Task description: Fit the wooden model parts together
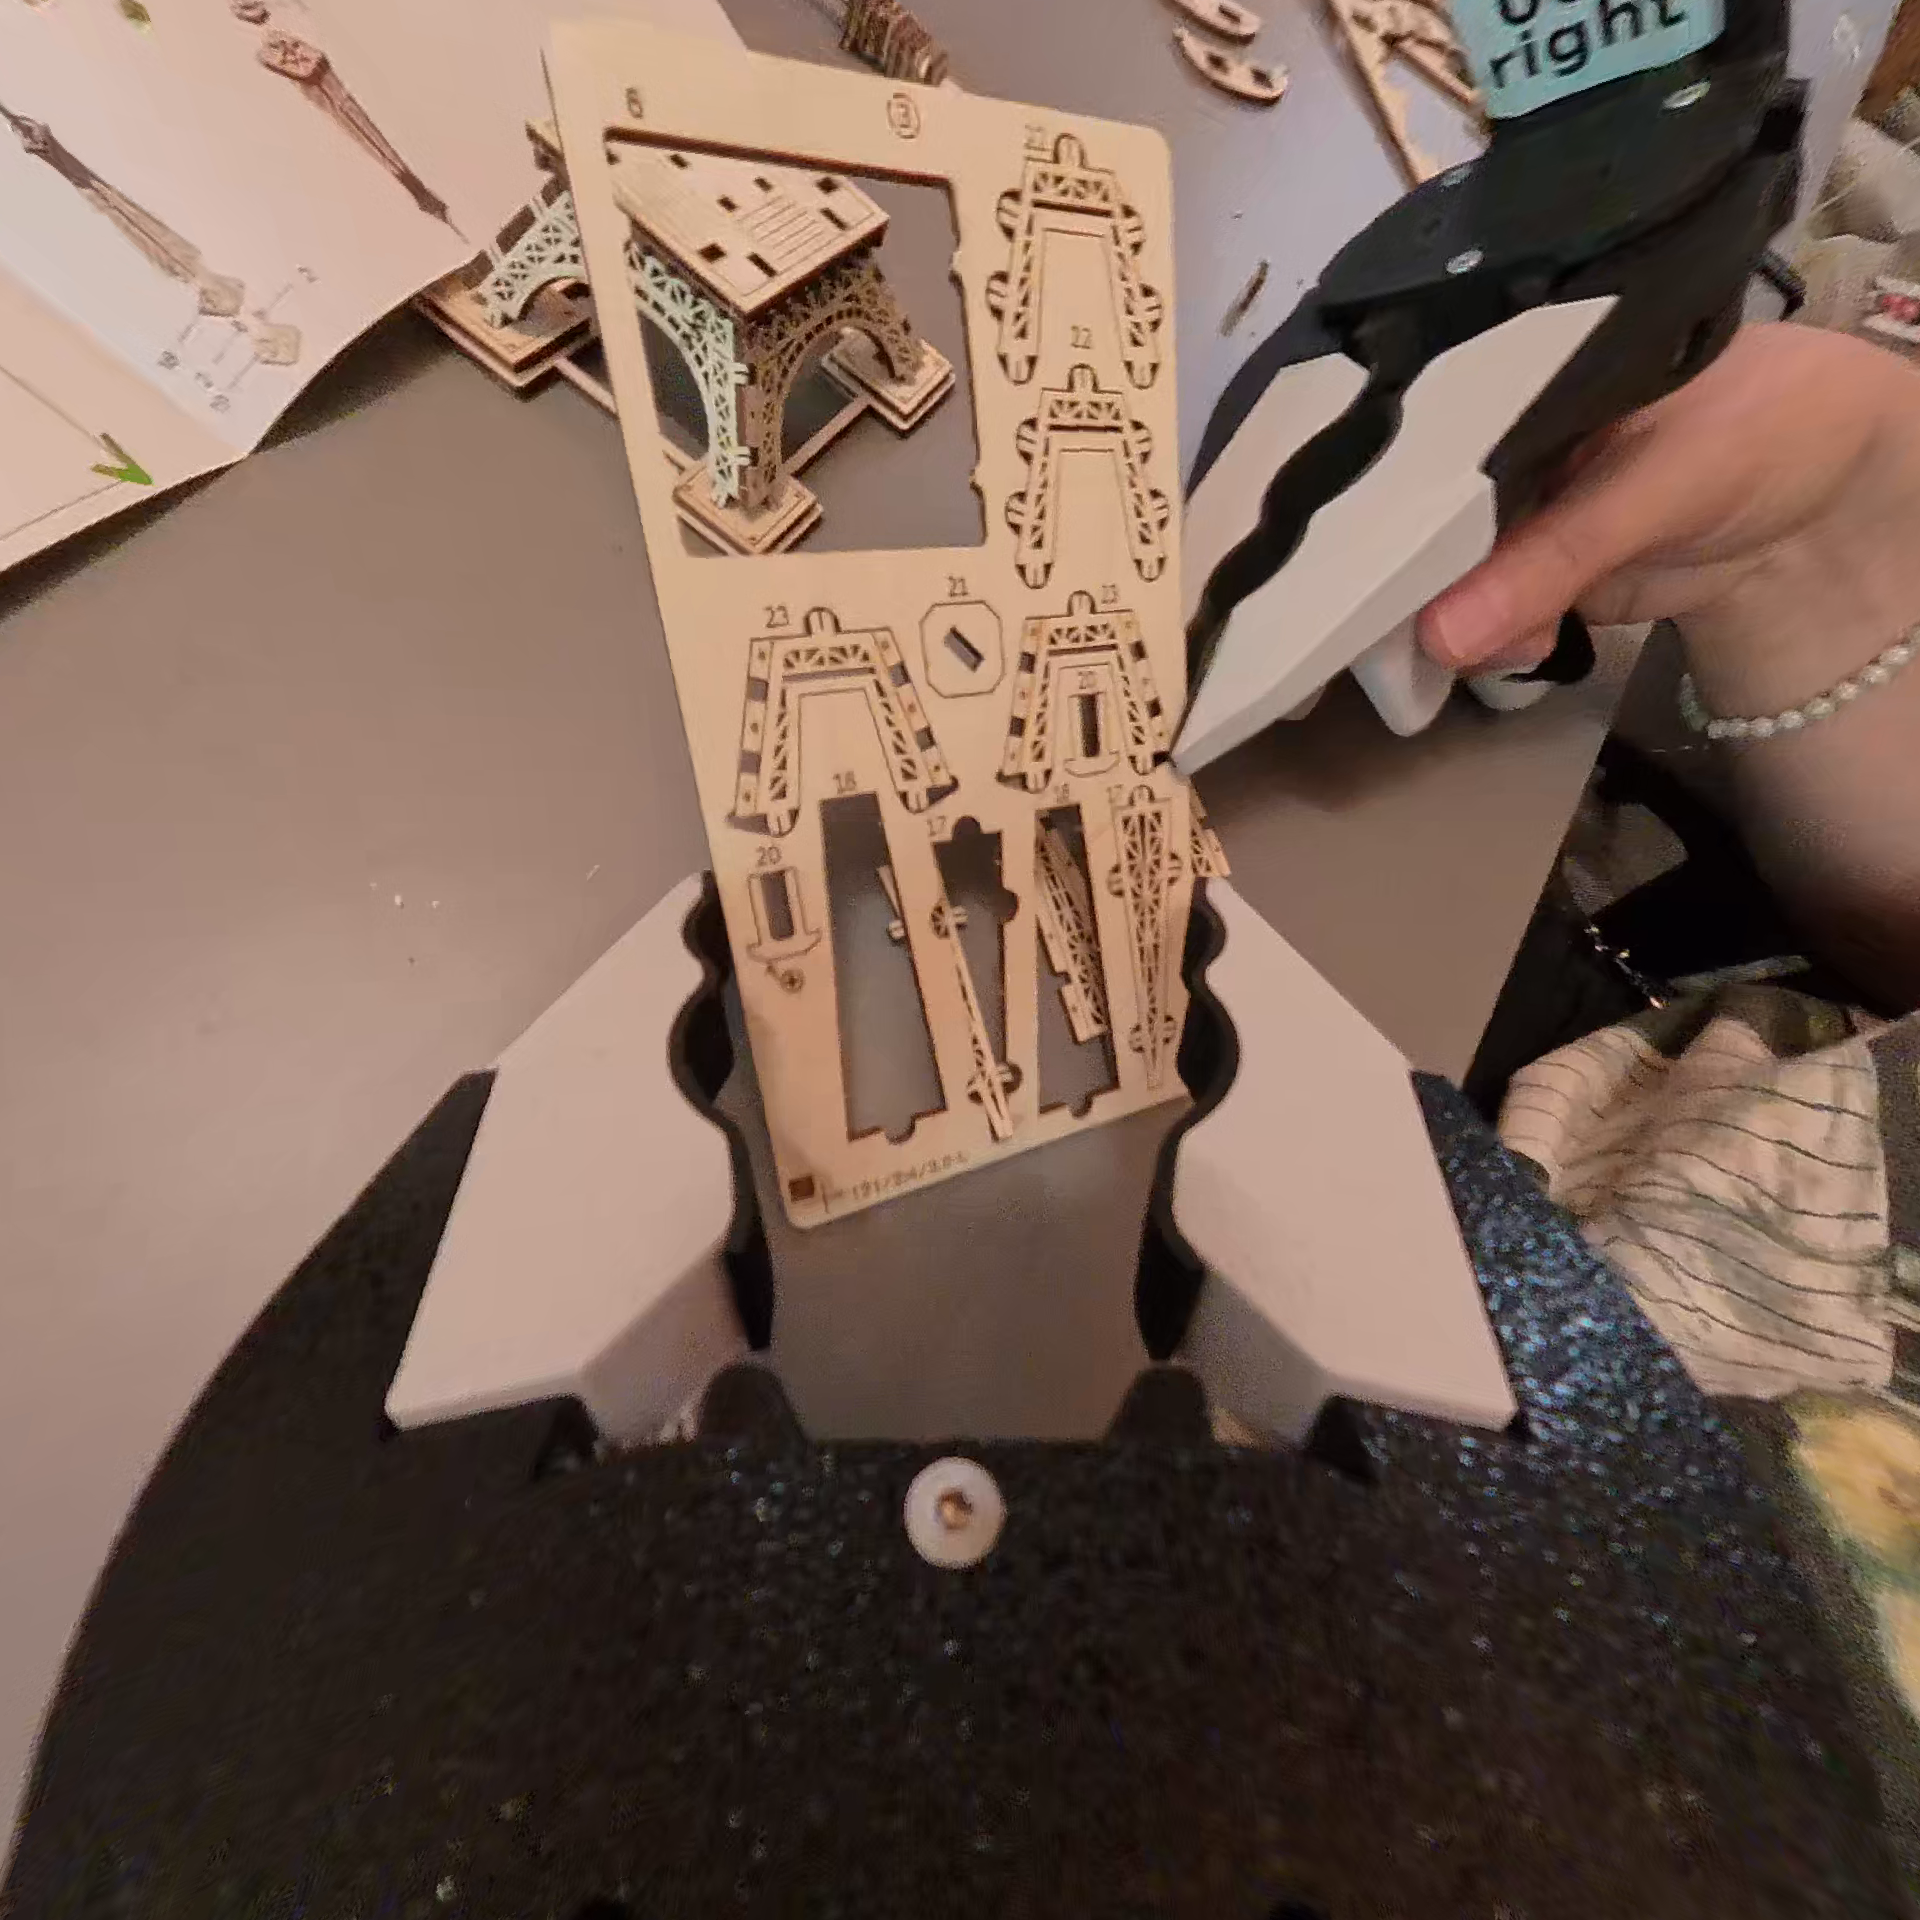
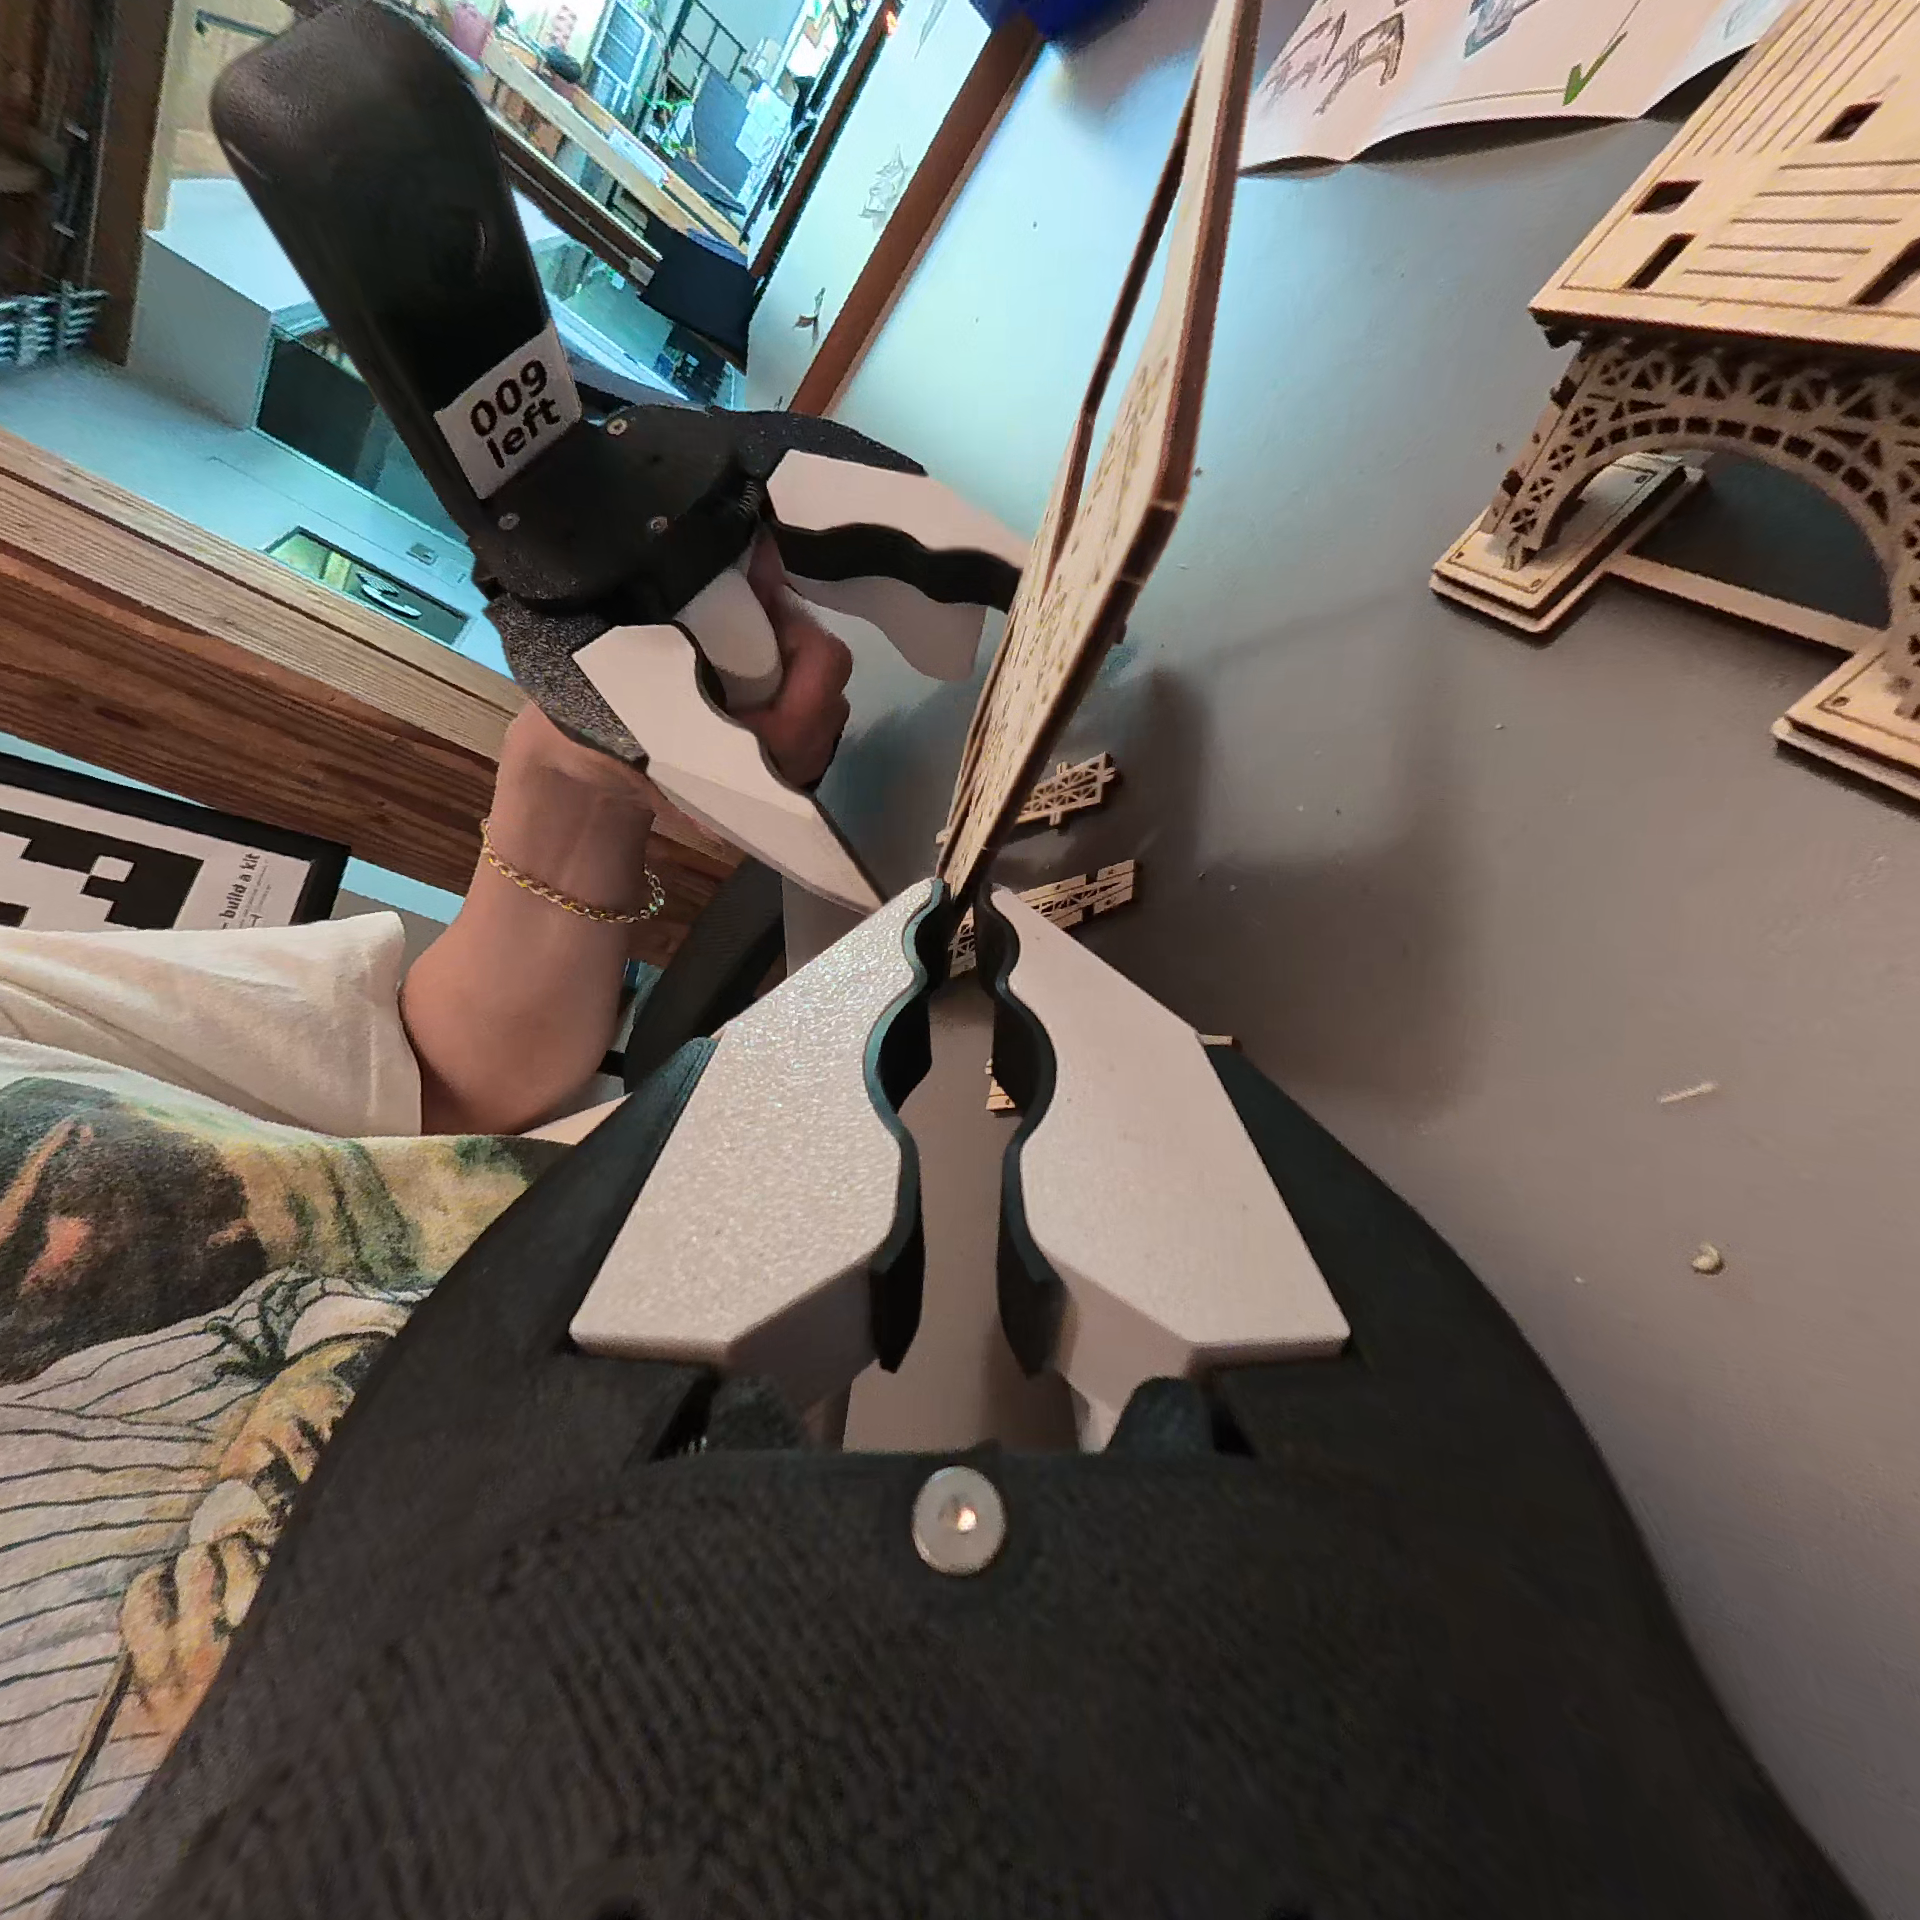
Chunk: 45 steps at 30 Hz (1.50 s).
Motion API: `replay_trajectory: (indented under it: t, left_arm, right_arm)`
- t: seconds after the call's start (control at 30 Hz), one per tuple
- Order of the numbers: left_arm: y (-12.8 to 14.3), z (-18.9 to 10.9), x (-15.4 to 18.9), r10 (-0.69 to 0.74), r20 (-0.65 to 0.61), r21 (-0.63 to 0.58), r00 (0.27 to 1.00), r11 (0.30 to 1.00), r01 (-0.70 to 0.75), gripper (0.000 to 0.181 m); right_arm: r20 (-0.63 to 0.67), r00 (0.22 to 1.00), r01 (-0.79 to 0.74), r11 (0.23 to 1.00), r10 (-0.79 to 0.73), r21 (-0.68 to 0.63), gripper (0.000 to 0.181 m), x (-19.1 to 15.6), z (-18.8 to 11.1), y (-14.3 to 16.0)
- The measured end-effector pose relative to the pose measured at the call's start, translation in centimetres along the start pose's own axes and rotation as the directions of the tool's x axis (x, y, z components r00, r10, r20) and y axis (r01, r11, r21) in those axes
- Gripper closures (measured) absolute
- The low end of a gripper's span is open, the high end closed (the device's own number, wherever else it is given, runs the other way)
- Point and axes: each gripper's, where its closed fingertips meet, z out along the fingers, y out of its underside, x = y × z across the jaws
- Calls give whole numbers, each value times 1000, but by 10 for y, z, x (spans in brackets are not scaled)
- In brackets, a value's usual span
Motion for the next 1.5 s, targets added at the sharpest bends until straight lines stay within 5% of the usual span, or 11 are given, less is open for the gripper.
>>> replay_trajectory:
  t: [0.43,1.17,1.33,1.5]
  left_arm:
    - [1,9,-8,25,116,-108,993,994,-12,104]
    - [2,6,-7,13,93,-54,996,998,-8,104]
    - [2,-3,-24,102,236,-103,966,991,-80,77]
    - [7,1,-21,51,186,-162,981,987,-20,84]
  right_arm:
    - [-85,996,-22,999,20,-26,178,12,1,4]
    - [-72,997,-11,999,9,-34,178,10,3,5]
    - [-72,997,-7,999,4,-47,178,9,5,6]
    - [-83,997,-7,999,3,-49,177,11,5,7]
